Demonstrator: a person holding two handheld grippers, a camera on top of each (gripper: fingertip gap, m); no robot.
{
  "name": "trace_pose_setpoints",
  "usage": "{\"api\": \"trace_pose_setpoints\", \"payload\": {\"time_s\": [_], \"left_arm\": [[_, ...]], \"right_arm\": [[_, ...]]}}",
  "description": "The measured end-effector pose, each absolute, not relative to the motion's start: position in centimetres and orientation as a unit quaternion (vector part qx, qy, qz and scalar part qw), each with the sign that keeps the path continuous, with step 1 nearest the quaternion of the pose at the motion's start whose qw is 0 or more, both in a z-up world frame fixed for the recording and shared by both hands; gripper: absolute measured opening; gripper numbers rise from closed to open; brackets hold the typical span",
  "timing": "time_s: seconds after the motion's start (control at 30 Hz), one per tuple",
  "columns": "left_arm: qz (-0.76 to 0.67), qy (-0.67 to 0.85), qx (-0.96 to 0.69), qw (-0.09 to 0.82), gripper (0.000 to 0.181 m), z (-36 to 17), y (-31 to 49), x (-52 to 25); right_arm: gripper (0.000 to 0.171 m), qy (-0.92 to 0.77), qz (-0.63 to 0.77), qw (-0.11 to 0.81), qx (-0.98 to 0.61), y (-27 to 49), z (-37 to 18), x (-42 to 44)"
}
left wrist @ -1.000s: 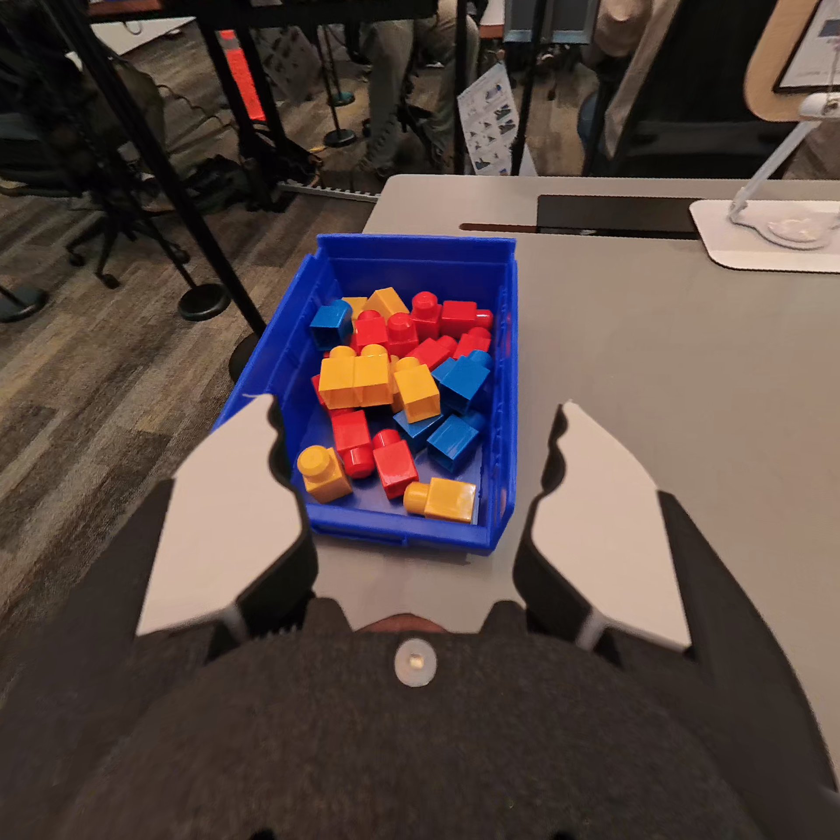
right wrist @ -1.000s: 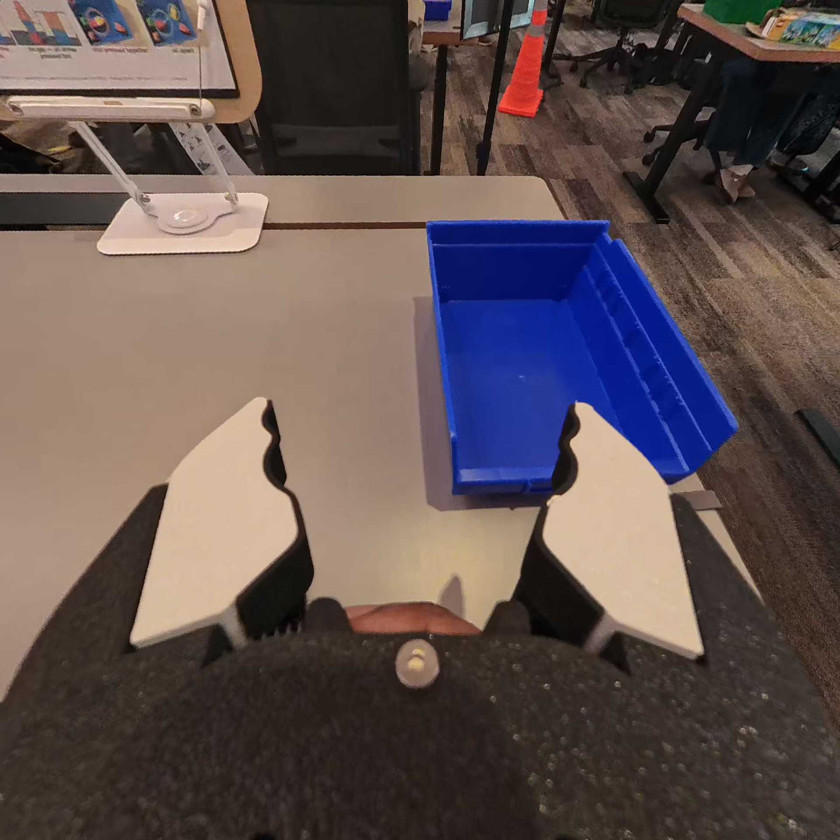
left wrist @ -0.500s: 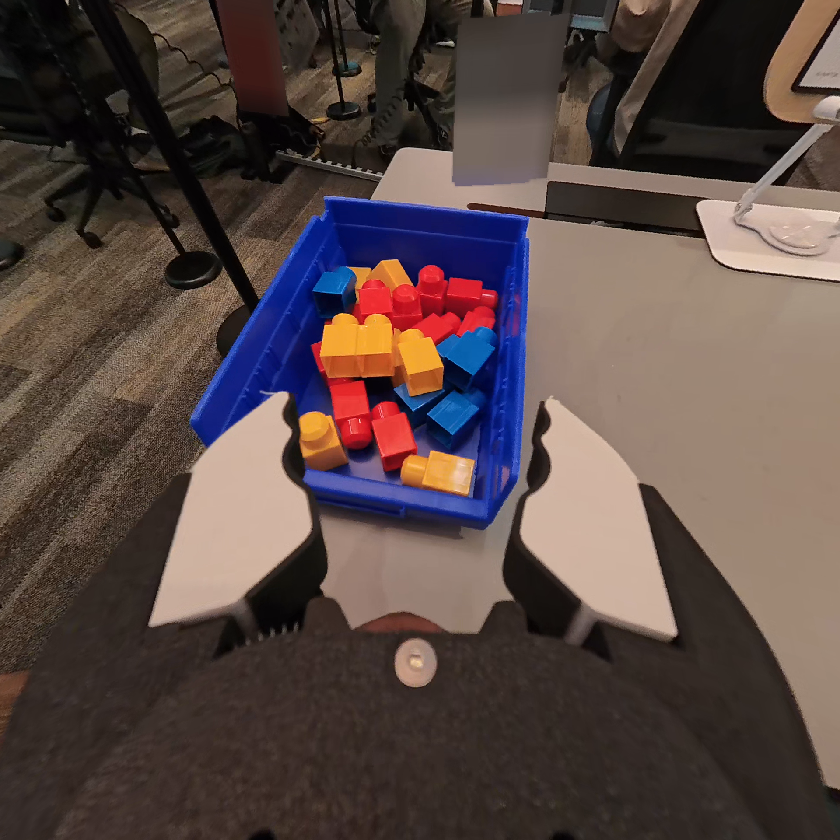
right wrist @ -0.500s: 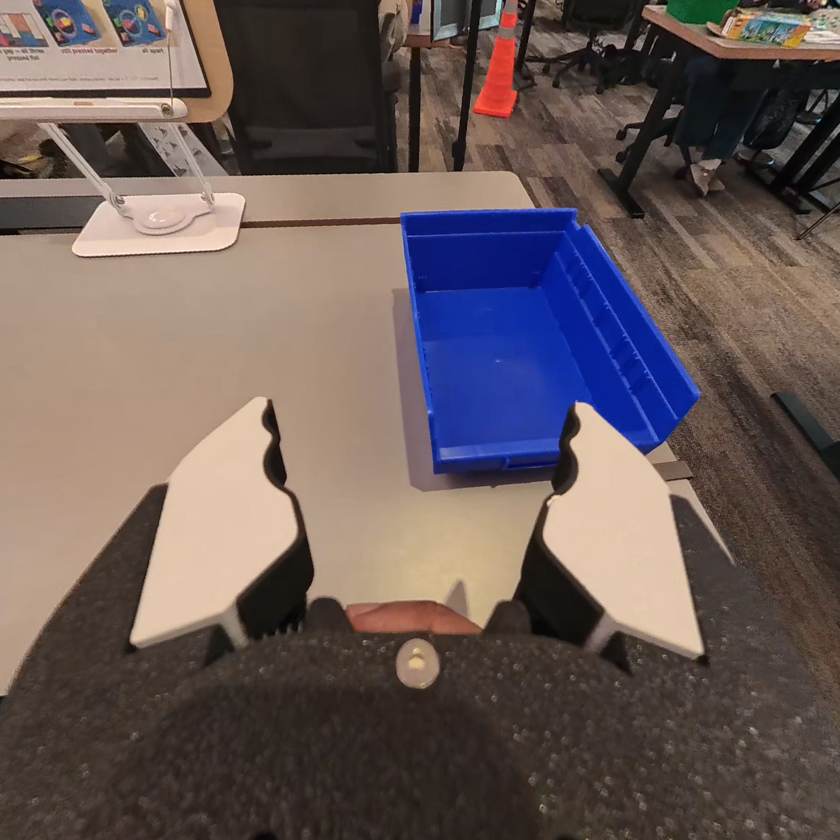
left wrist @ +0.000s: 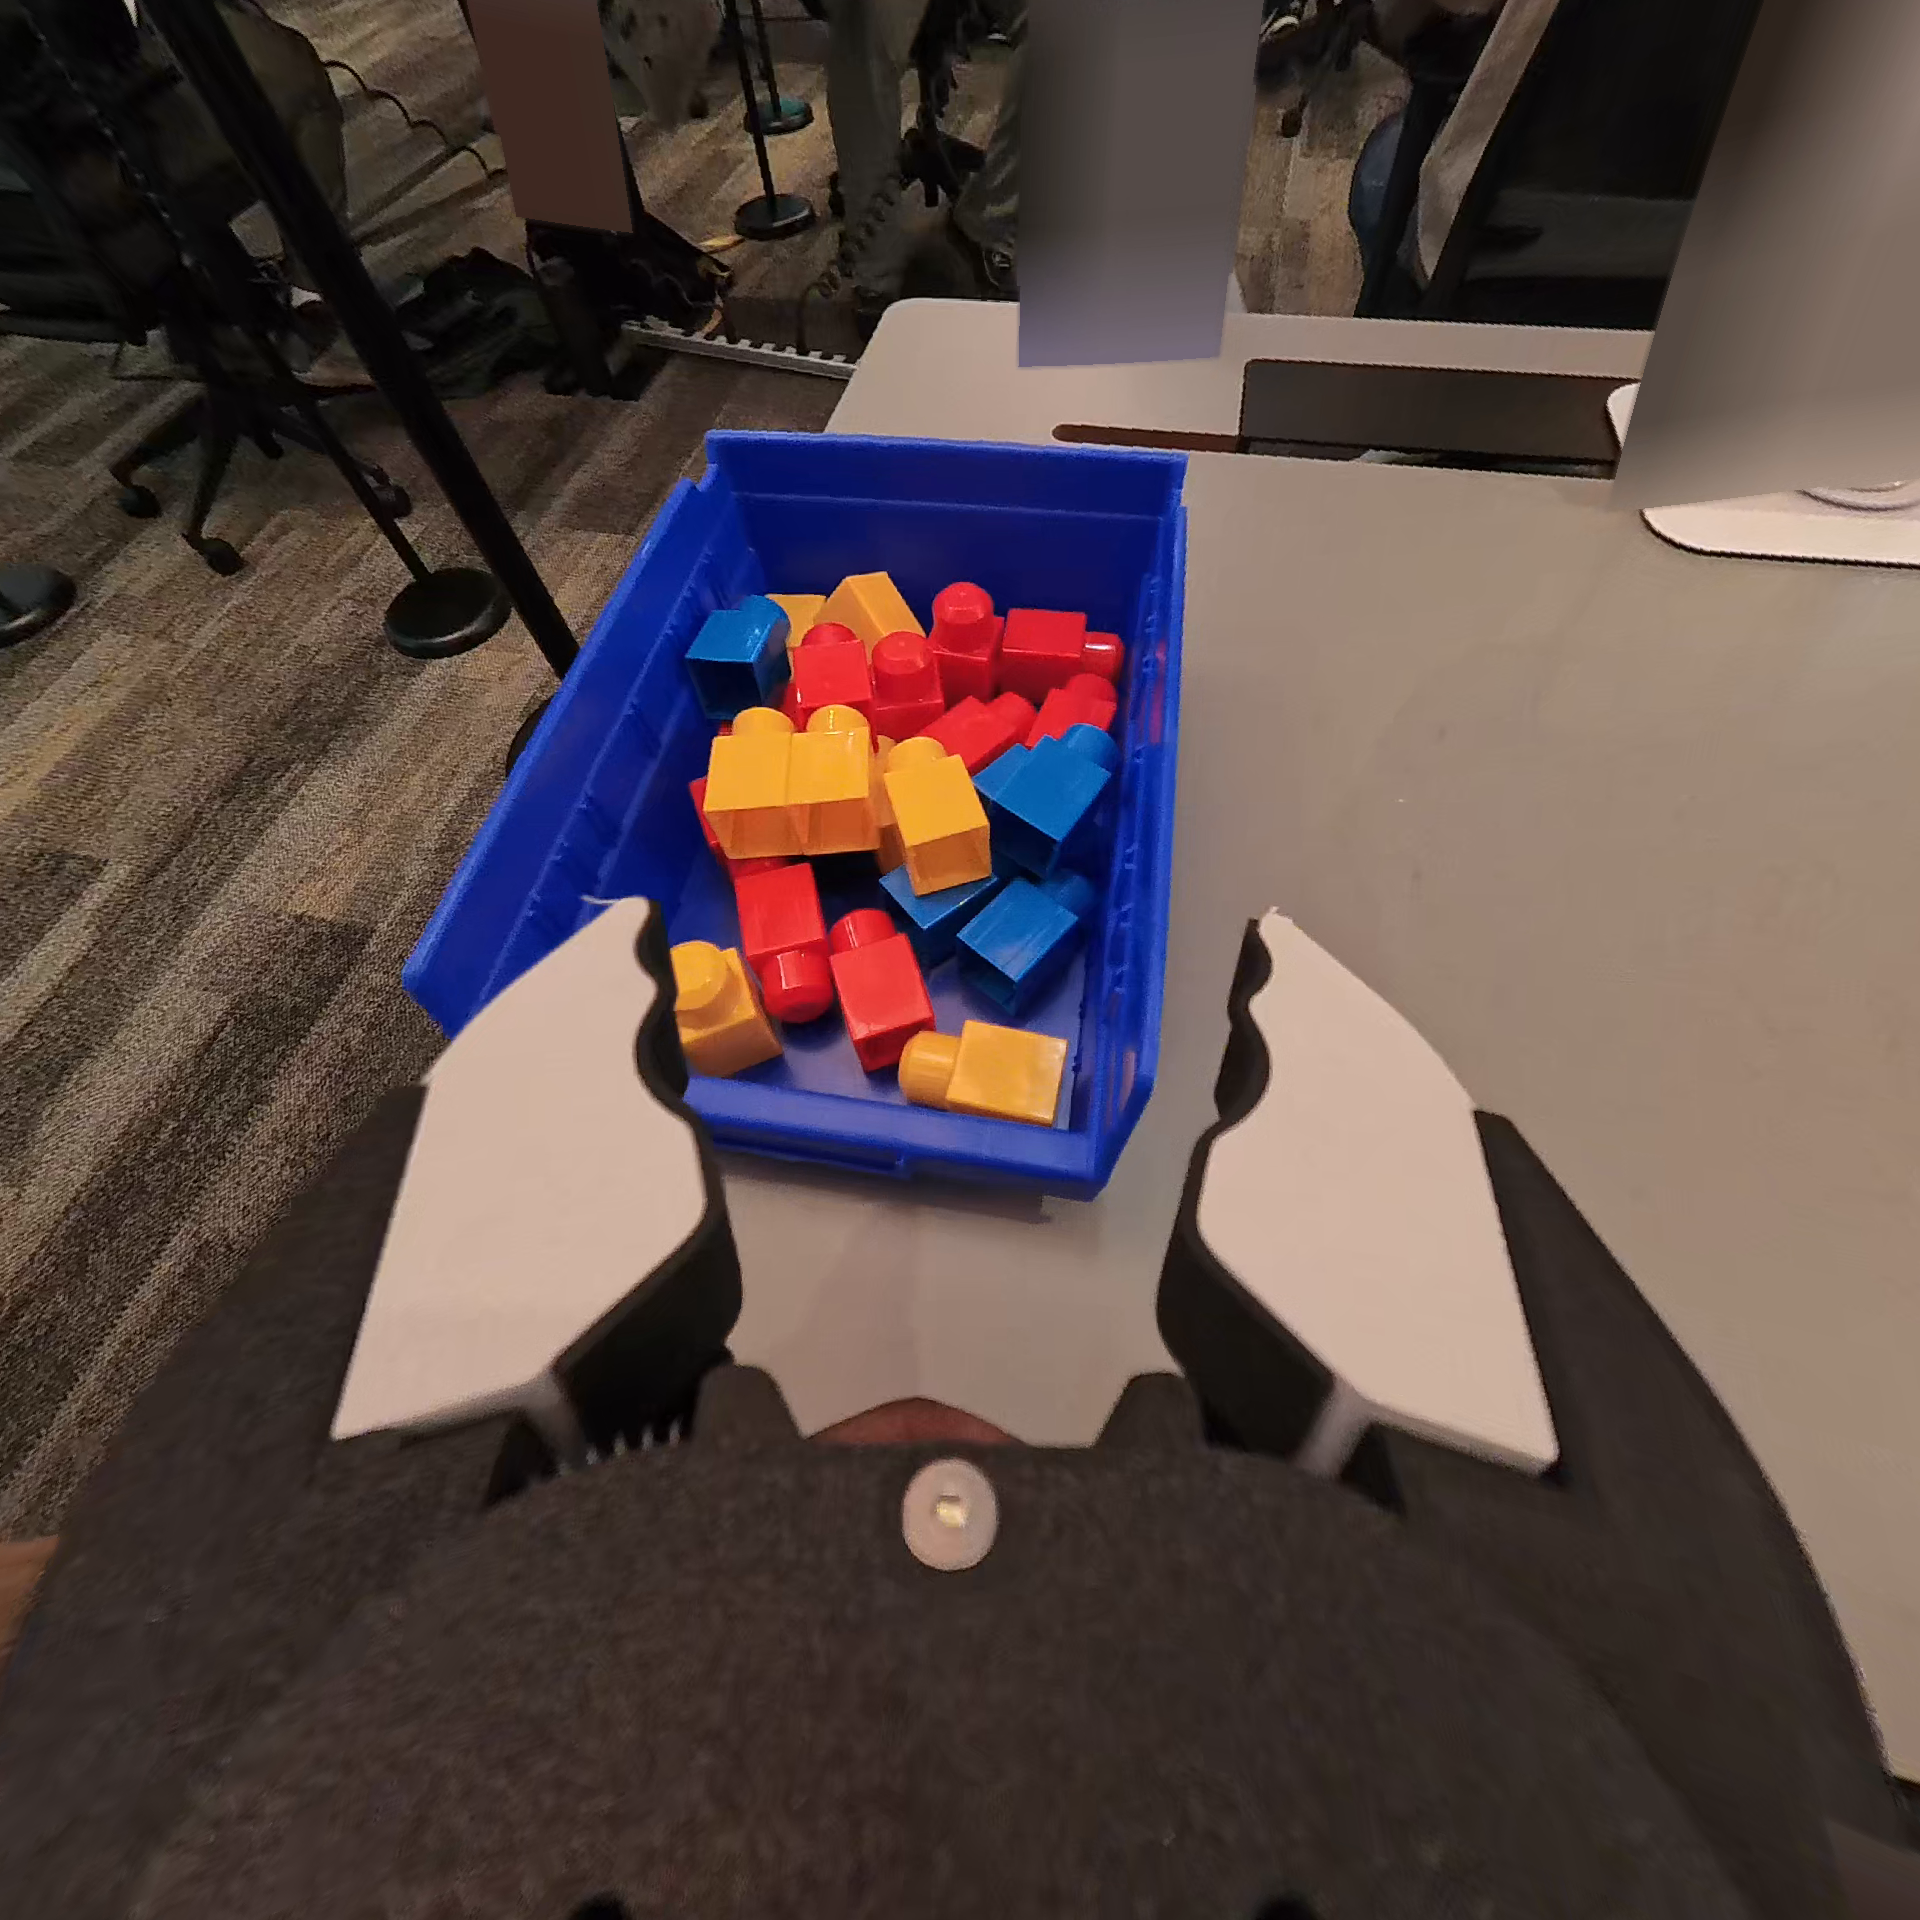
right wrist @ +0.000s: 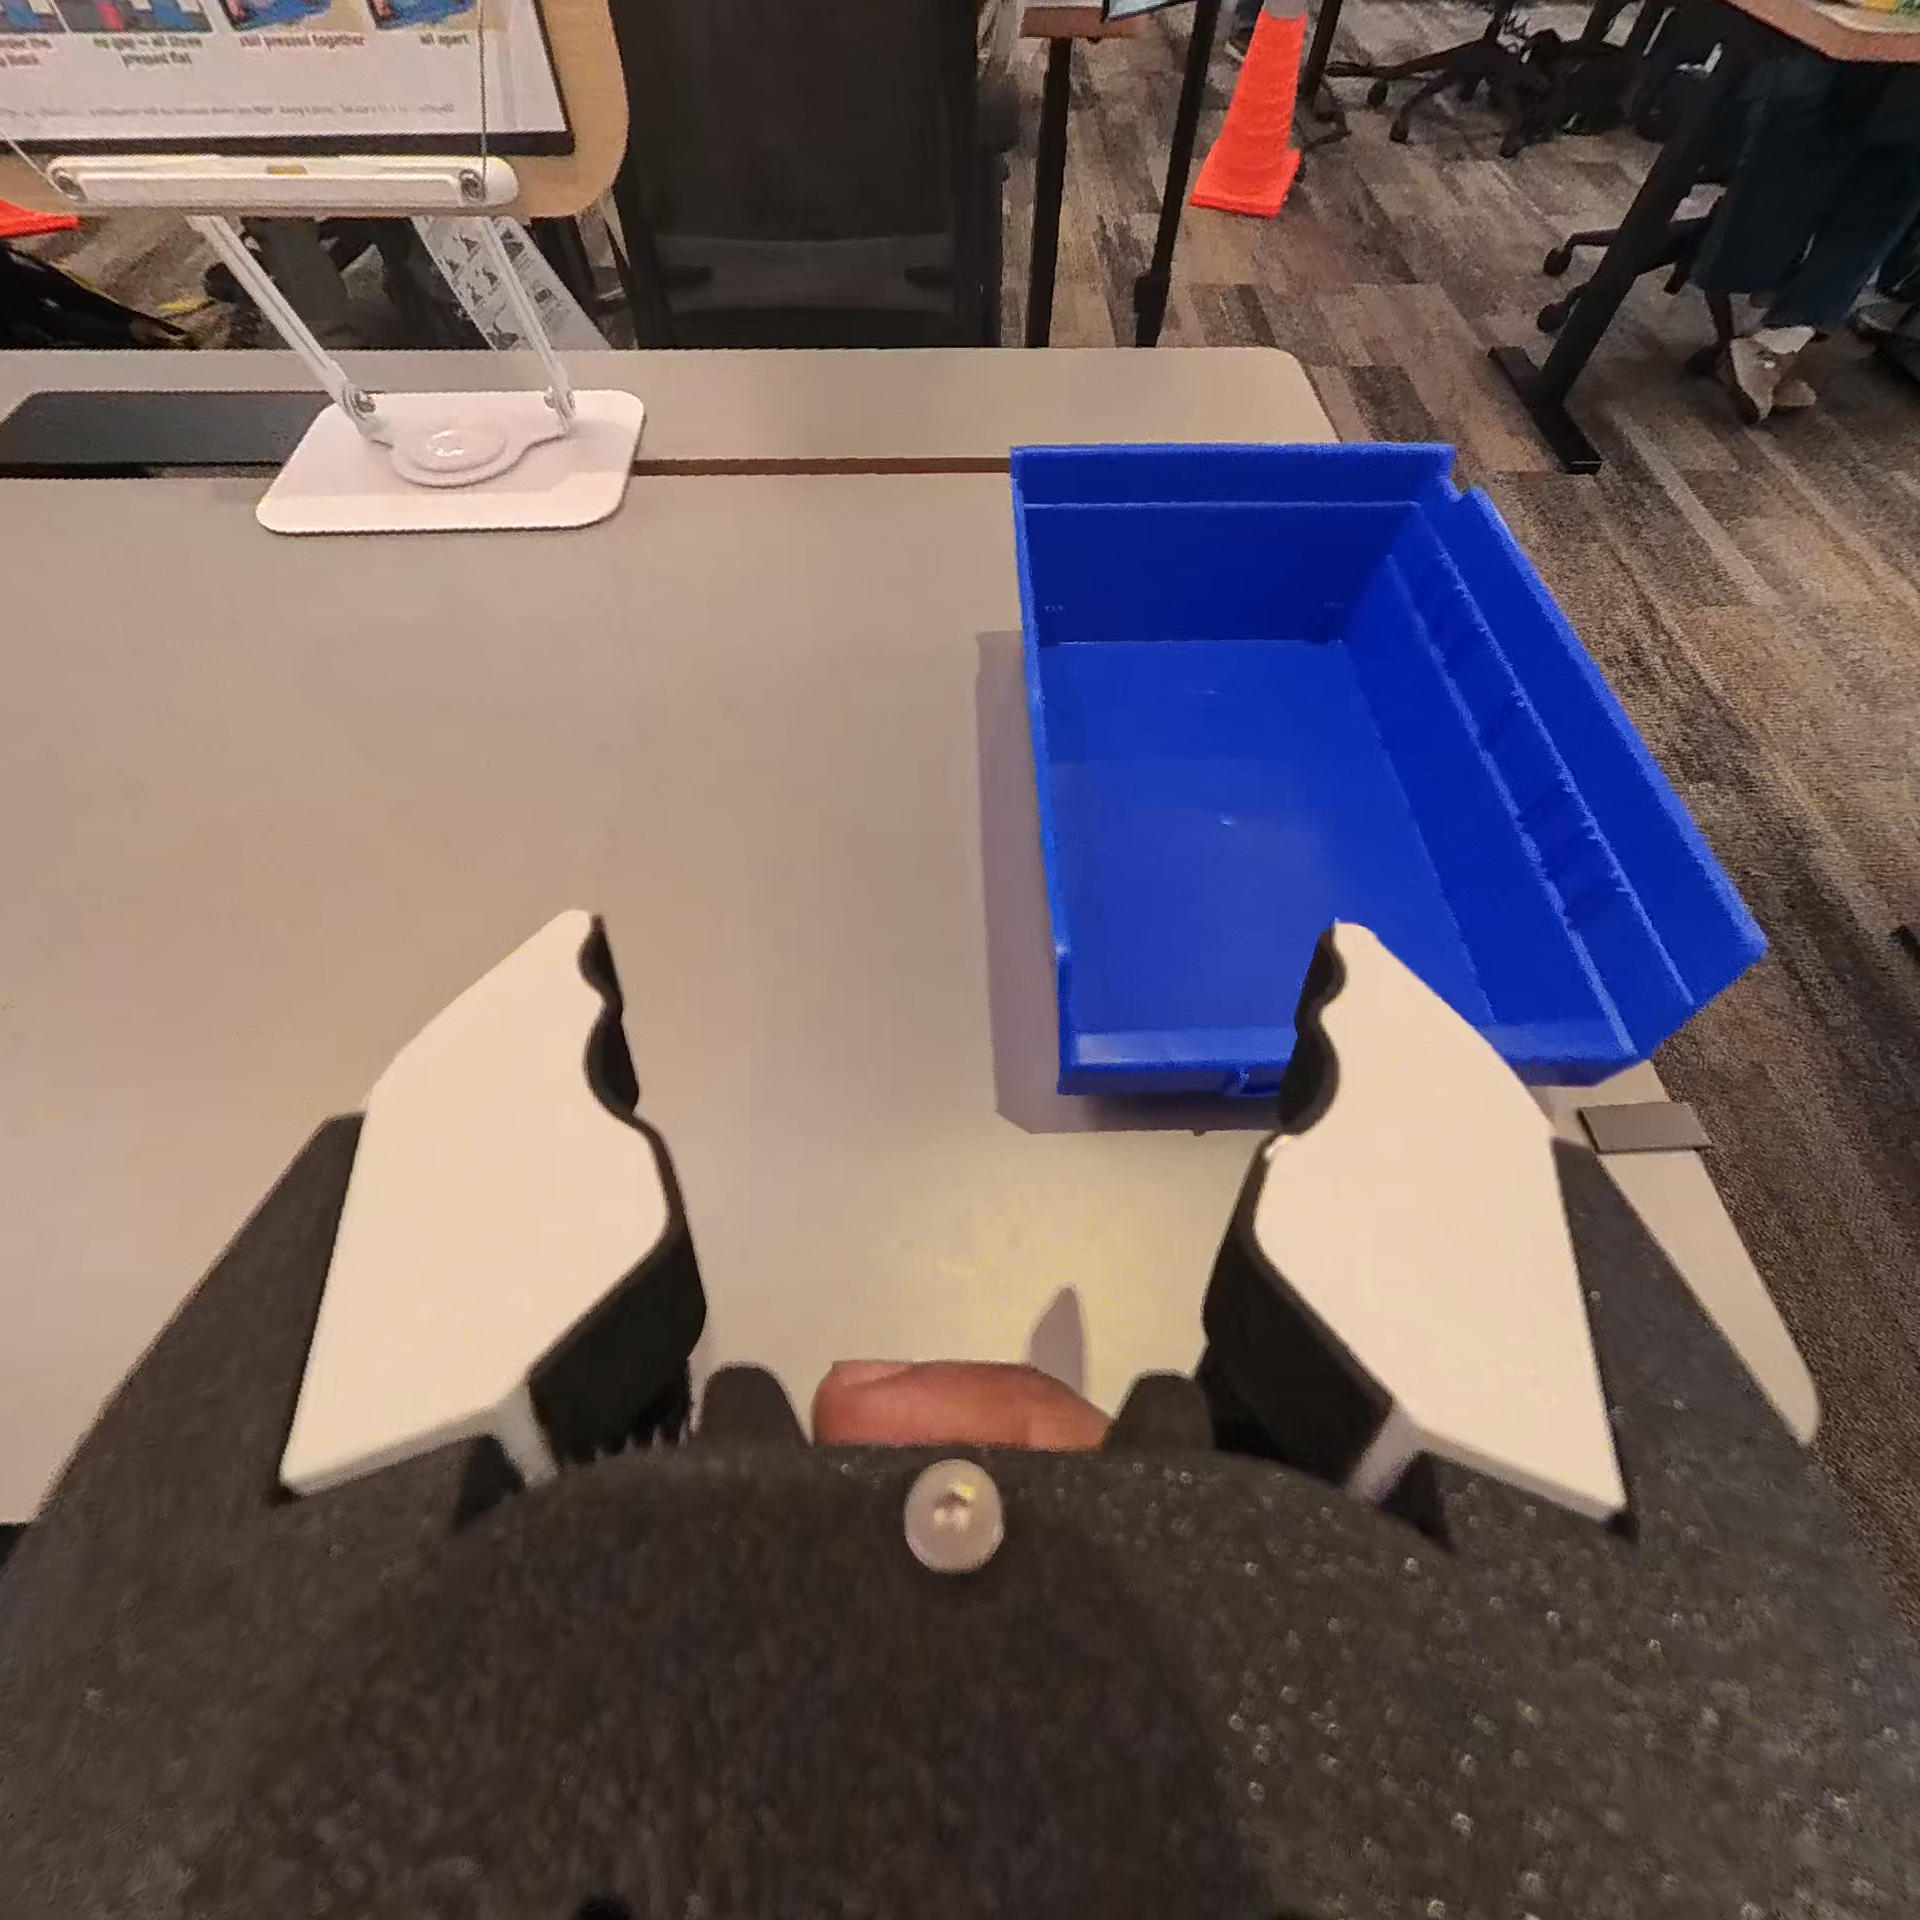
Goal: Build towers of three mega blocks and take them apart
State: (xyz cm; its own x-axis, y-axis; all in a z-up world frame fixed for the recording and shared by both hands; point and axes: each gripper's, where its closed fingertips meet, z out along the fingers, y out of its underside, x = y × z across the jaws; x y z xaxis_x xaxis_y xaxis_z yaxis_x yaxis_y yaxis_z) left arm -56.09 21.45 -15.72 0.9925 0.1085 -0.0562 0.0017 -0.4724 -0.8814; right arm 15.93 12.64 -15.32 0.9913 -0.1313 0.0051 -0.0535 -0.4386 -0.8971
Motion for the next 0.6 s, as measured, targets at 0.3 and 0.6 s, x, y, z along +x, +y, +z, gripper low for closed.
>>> {"api": "trace_pose_setpoints", "payload": {"time_s": [0.3,0.6], "left_arm": [[0.052,-0.024,-0.86,0.507,0.101,-15.7,21.8,-55.4],[0.001,0.041,-0.868,0.495,0.107,-16.3,21.8,-53.5]], "right_arm": [[0.131,0.031,0.012,0.535,-0.844,13.6,-15.1,15.0],[0.136,-0.011,0.003,0.525,-0.851,14.5,-16.1,13.5]]}}
